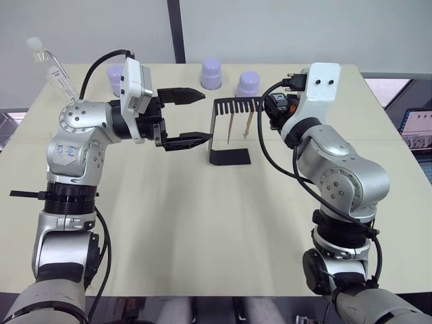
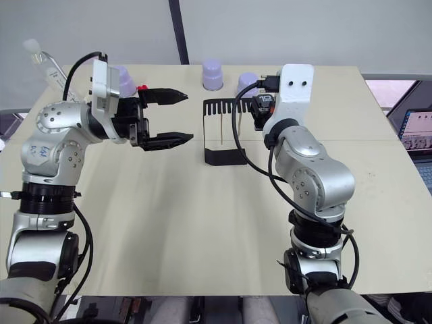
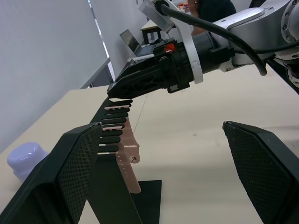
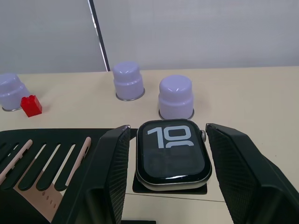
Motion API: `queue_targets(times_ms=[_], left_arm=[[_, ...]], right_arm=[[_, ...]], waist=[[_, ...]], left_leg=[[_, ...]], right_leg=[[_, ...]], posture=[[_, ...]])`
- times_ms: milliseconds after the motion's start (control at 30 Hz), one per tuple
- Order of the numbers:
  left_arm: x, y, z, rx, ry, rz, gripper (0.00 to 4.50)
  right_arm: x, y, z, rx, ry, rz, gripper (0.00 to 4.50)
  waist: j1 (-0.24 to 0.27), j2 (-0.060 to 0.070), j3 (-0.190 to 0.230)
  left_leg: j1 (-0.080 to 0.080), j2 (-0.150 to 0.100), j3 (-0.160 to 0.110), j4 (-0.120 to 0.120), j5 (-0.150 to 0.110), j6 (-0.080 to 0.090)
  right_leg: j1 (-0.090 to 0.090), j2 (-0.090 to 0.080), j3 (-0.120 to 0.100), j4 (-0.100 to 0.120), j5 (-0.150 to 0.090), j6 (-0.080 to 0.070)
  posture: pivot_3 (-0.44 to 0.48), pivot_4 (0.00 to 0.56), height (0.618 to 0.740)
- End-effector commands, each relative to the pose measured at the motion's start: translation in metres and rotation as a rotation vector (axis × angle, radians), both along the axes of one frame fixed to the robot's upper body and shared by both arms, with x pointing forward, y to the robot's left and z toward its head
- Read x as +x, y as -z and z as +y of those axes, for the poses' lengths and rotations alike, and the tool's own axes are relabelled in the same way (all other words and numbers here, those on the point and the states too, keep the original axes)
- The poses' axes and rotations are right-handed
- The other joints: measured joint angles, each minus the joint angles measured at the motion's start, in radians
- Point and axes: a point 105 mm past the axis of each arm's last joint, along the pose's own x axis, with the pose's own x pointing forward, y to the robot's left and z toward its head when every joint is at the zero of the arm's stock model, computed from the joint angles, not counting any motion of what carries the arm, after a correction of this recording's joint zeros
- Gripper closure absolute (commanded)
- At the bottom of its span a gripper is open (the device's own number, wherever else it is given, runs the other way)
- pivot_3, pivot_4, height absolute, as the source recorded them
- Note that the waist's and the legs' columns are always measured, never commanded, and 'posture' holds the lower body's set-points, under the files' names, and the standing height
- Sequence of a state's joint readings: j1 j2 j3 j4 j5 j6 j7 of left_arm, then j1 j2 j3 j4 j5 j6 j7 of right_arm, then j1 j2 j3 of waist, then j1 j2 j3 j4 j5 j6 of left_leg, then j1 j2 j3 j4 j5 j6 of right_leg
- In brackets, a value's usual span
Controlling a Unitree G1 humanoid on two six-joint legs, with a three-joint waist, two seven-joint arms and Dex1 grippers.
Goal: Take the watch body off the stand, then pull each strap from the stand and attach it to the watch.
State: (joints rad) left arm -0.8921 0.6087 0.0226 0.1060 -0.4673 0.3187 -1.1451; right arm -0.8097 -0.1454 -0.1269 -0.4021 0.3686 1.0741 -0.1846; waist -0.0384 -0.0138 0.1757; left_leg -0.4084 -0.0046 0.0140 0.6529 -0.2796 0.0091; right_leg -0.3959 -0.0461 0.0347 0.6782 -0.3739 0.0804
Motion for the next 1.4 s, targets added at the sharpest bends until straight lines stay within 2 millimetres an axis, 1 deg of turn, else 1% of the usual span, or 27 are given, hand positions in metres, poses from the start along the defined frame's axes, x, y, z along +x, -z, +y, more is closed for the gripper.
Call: queue_targets(times_ms=[33,100,200,233,333,433,500,533,600,700,767,867,933,1000,1067,1200,1400], left_arm=[[-0.01,-0.019,-0.002,-0.022,0.021,-0.075,0.0],[-0.011,-0.019,-0.003,-0.021,0.026,-0.076,0.0],[-0.011,-0.018,-0.005,-0.02,0.037,-0.076,0.0],[-0.013,-0.018,-0.007,-0.021,0.052,-0.073,0.0],[-0.02,-0.016,-0.014,-0.014,0.099,-0.065,0.0],[-0.029,-0.014,-0.023,-0.015,0.159,-0.045,0.0],[-0.037,-0.01,-0.029,-0.025,0.203,-0.014,0.0],[-0.04,-0.006,-0.032,-0.024,0.221,0.001,0.0],[-0.044,0.005,-0.036,-0.008,0.246,0.032,0.0],[-0.047,0.028,-0.038,0.034,0.267,0.073,0.0],[-0.048,0.04,-0.038,0.055,0.27,0.094,0.0],[-0.046,0.06,-0.038,0.1,0.26,0.097,0.0],[-0.047,0.072,-0.039,0.134,0.265,0.092,0.0],[-0.048,0.08,-0.04,0.154,0.272,0.088,0.0],[-0.048,0.084,-0.04,0.164,0.277,0.086,0.0],[-0.048,0.093,-0.041,0.182,0.28,0.081,0.0],[-0.048,0.092,-0.043,0.175,0.281,0.082,0.0]], right_arm=[[-0.008,-0.021,-0.001,0.013,-0.009,-0.09,2.29],[-0.011,-0.025,0.002,0.024,-0.034,-0.098,2.9],[-0.018,-0.038,0.007,0.017,-0.067,-0.14,2.9],[-0.023,-0.046,0.009,0.023,-0.089,-0.171,2.9],[-0.036,-0.062,0.009,0.029,-0.135,-0.235,2.9],[-0.05,-0.071,0.003,0.044,-0.181,-0.288,2.9],[-0.062,-0.065,-0.013,0.022,-0.181,-0.297,2.9],[-0.068,-0.059,-0.023,0.001,-0.167,-0.289,2.9],[-0.08,-0.037,-0.048,-0.055,-0.114,-0.238,2.9],[-0.097,0.007,-0.084,-0.079,-0.017,-0.114,2.9],[-0.107,0.031,-0.1,-0.076,0.034,-0.038,2.9],[-0.117,0.068,-0.114,-0.091,0.072,0.069,2.9],[-0.119,0.092,-0.126,-0.099,0.109,0.132,2.9],[-0.118,0.111,-0.135,-0.09,0.13,0.162,2.9],[-0.116,0.122,-0.14,-0.079,0.139,0.171,2.9],[-0.1,0.148,-0.148,-0.081,0.133,0.194,2.9],[-0.086,0.166,-0.15,-0.078,0.119,0.191,2.9]], waist=[[0.0,0.0,0.0],[0.0,0.0,0.0],[-0.001,0.0,0.0],[-0.001,0.0,0.0],[0.0,0.0,0.0],[0.002,0.0,0.0],[0.006,0.0,0.0],[0.011,0.0,0.0],[0.015,0.0,0.0],[0.013,0.0,0.0],[0.009,0.0,0.0],[0.006,0.0,0.0],[0.005,0.0,0.0],[0.005,0.0,0.0],[0.008,0.0,0.0],[0.009,0.0,0.0],[0.011,0.0,0.0]], left_leg=[[0.0,0.0,0.0,0.0,0.0,0.0],[0.0,0.0,0.0,0.0,0.0,0.0],[0.0,0.0,0.0,0.0,0.0,0.0],[0.0,0.0,0.0,0.0,0.0,0.0],[0.0,0.0,0.0,-0.001,0.0,0.0],[0.0,0.0,0.0,-0.001,0.0,0.0],[0.0,0.0,0.0,-0.001,0.0,0.0],[0.0,0.0,-0.001,-0.002,0.0,0.0],[0.0,0.0,-0.003,-0.002,-0.001,0.001],[0.0,-0.001,-0.004,-0.003,-0.001,0.002],[-0.001,-0.001,-0.004,-0.004,-0.001,0.001],[0.001,-0.001,-0.003,-0.005,0.0,0.002],[0.003,-0.001,-0.002,-0.005,0.0,0.003],[0.004,-0.001,-0.001,-0.005,0.001,0.004],[0.004,-0.001,-0.001,-0.005,0.002,0.004],[0.005,-0.001,-0.001,-0.004,0.002,0.003],[0.004,-0.001,-0.001,-0.004,0.002,0.003]], right_leg=[[0.0,0.0,0.0,0.0,0.0,0.0],[0.0,0.0,0.0,0.0,0.0,0.0],[0.0,0.0,0.0,0.0,0.0,0.0],[0.0,0.0,0.0,0.0,0.0,0.0],[-0.001,0.0,0.0,0.0,0.0,0.0],[0.0,0.0,0.0,0.0,0.0,0.0],[0.0,0.0,0.0,-0.001,0.0,0.0],[0.0,0.0,0.0,-0.001,0.0,0.0],[0.002,0.0,0.0,-0.003,0.0,0.0],[0.004,0.0,0.001,-0.007,0.0,0.0],[0.004,0.001,0.001,-0.008,0.0,0.0],[0.004,0.002,0.003,-0.007,0.0,0.0],[0.005,0.003,0.004,-0.01,0.0,0.0],[0.006,0.003,0.005,-0.011,0.0,0.0],[0.006,0.004,0.005,-0.01,0.0,0.0],[0.006,0.004,0.005,-0.009,0.0,0.0],[0.005,0.003,0.005,-0.007,0.0,0.0]], posture=[[0.0,0.15,0.74],[0.0,0.15,0.74],[0.0,0.15,0.74],[0.0,0.15,0.74],[0.0,0.15,0.74],[0.0,0.15,0.74],[0.0,0.15,0.74],[0.0,0.15,0.74],[0.0,0.15,0.74],[0.0,0.15,0.74],[0.0,0.15,0.74],[0.0,0.15,0.74],[0.0,0.15,0.74],[0.0,0.15,0.74],[0.0,0.15,0.74],[0.0,0.15,0.74],[0.0,0.15,0.74]])
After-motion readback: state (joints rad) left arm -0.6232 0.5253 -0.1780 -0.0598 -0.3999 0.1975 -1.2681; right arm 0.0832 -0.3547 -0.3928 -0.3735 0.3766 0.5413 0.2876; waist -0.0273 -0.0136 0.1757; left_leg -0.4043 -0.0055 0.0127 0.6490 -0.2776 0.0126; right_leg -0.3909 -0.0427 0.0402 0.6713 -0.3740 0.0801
